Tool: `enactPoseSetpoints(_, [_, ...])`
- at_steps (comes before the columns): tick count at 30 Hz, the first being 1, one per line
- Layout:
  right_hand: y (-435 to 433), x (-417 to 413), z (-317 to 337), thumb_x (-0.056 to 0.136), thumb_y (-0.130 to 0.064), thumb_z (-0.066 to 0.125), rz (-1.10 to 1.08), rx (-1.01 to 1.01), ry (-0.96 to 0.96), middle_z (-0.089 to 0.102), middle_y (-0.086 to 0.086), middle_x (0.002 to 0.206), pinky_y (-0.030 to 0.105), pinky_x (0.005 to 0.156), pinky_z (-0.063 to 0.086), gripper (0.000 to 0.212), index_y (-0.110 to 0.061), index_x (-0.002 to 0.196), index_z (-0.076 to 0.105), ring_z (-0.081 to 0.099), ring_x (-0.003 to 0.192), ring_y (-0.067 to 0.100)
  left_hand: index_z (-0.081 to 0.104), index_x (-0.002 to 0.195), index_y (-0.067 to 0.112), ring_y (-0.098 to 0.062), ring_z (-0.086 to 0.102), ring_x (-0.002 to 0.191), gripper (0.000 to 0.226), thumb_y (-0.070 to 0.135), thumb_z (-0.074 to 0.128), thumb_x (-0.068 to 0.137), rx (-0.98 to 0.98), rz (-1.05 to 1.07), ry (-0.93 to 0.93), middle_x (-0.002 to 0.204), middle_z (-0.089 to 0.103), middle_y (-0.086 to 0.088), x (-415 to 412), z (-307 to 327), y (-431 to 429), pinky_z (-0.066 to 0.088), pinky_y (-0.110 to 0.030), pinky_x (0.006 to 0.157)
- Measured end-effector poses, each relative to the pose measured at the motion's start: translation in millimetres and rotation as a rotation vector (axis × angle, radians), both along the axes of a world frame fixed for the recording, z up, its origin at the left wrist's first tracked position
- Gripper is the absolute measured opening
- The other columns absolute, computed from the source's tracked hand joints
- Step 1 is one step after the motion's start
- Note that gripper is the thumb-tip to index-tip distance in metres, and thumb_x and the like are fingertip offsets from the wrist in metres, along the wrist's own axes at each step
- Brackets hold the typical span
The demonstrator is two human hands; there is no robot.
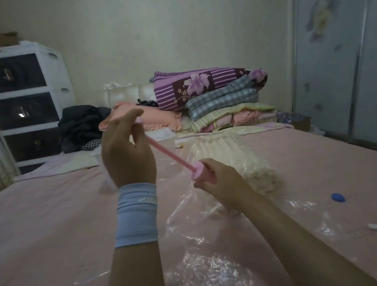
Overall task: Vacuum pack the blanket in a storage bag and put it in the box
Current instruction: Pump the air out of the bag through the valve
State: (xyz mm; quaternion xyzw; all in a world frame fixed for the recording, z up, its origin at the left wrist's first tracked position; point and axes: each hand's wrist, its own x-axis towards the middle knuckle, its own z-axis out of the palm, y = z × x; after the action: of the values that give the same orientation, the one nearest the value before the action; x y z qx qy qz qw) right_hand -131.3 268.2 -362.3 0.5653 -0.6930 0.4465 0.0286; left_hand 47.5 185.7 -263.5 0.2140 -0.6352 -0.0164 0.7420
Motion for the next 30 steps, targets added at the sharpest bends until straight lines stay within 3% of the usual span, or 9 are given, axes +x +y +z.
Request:
enactPoseSetpoints(3, [0, 3, 1, 0.080, -0.037, 0.081, 0.010, 0.036, -0.026, 0.067, -0.015, 0.108, 0.034, 0.088, 0.055, 0.049, -0.034, 0.123, 0.059, 0.062, 0.095, 0.007, 0.068, 0.117, 0.012, -0.007, 0.060, 0.095, 0.023, 0.015, 0.054, 0.098, 0.068, -0.074, 0.049, 0.106, 0.069, -0.002, -9, -22, -1, 0.048, -0.014, 0.087])
enactPoseSetpoints(5, [0, 7, 0, 0.080, -0.036, 0.081, 0.000, 0.037, -0.030, 0.067, -0.015, 0.108, 0.035, 0.087, 0.055, 0.047, -0.034, 0.122, 0.060, 0.062, 0.094, 0.007, 0.067, 0.117, 0.012, -0.004, 0.060, 0.091, 0.025, 0.007, 0.058, 0.094, 0.110, -0.180, -0.080, 0.105, 0.070, -0.002, -22, -47, 3, 0.047, -0.008, 0.085])
enactPoseSetpoints(8, [1, 11, -2, 0.079, -0.038, 0.080, -0.028, 0.004, -0.037, 0.066, -0.015, 0.108, 0.036, 0.086, 0.054, 0.047, -0.036, 0.121, 0.059, 0.062, 0.094, 0.008, 0.068, 0.119, 0.021, -0.007, 0.063, 0.090, 0.032, 0.006, 0.059, 0.092, 0.217, -0.344, -0.387, 0.106, 0.070, 0.003, -37, -73, 5, 0.055, -0.029, 0.087])
enactPoseSetpoints(10, [4, 11, -3, 0.079, -0.040, 0.079, -0.023, -0.012, -0.059, 0.066, -0.017, 0.107, 0.034, 0.084, 0.054, 0.046, -0.038, 0.120, 0.058, 0.062, 0.094, 0.007, 0.069, 0.116, 0.022, -0.011, 0.065, 0.089, 0.029, 0.011, 0.059, 0.092, 0.198, -0.310, -0.450, 0.104, 0.072, 0.003, -37, -68, 9, 0.056, -0.038, 0.084])
enactPoseSetpoints(17, [19, 7, -3, 0.079, -0.033, 0.082, 0.008, -0.010, -0.128, 0.065, -0.020, 0.103, 0.016, 0.078, 0.047, 0.047, -0.039, 0.121, 0.060, 0.060, 0.095, -0.001, 0.068, 0.109, 0.008, -0.006, 0.061, 0.092, 0.018, 0.014, 0.056, 0.097, -0.093, -0.104, 0.073, 0.101, 0.063, 0.007, 6, -5, 20, 0.050, -0.016, 0.084])
enactPoseSetpoints(20, [18, 10, -4, 0.080, -0.032, 0.082, 0.011, -0.012, -0.131, 0.065, -0.019, 0.110, 0.016, 0.082, 0.046, 0.051, -0.036, 0.126, 0.061, 0.061, 0.099, 0.003, 0.068, 0.109, 0.010, -0.004, 0.060, 0.091, 0.018, 0.011, 0.057, 0.095, -0.034, -0.160, 0.009, 0.100, 0.063, 0.007, -15, -31, 23, 0.052, -0.019, 0.084])
enactPoseSetpoints(25, [15, 11, -4, 0.079, -0.033, 0.082, 0.008, -0.043, -0.158, 0.069, -0.016, 0.111, 0.031, 0.088, 0.054, 0.050, -0.037, 0.125, 0.063, 0.064, 0.098, 0.007, 0.073, 0.103, 0.022, -0.007, 0.063, 0.087, 0.017, 0.017, 0.062, 0.091, 0.254, -0.374, -0.408, 0.097, 0.070, 0.008, -45, -81, 20, 0.054, -0.037, 0.083])
enactPoseSetpoints(27, [16, 8, -5, 0.079, -0.033, 0.082, 0.003, -0.046, -0.162, 0.069, -0.016, 0.108, 0.028, 0.085, 0.052, 0.048, -0.036, 0.123, 0.064, 0.064, 0.096, 0.006, 0.073, 0.103, 0.022, -0.008, 0.064, 0.085, 0.017, 0.019, 0.063, 0.091, 0.223, -0.347, -0.405, 0.096, 0.072, 0.007, -42, -73, 22, 0.055, -0.036, 0.082])
enactPoseSetpoints(30, [20, 6, -4, 0.079, -0.032, 0.082, -0.007, -0.046, -0.180, 0.067, -0.021, 0.103, 0.014, 0.077, 0.044, 0.046, -0.038, 0.121, 0.064, 0.061, 0.094, -0.001, 0.072, 0.104, 0.014, -0.005, 0.061, 0.079, 0.016, 0.013, 0.061, 0.092, 0.036, -0.232, -0.193, 0.094, 0.070, 0.006, -23, -36, 31, 0.055, -0.022, 0.077])
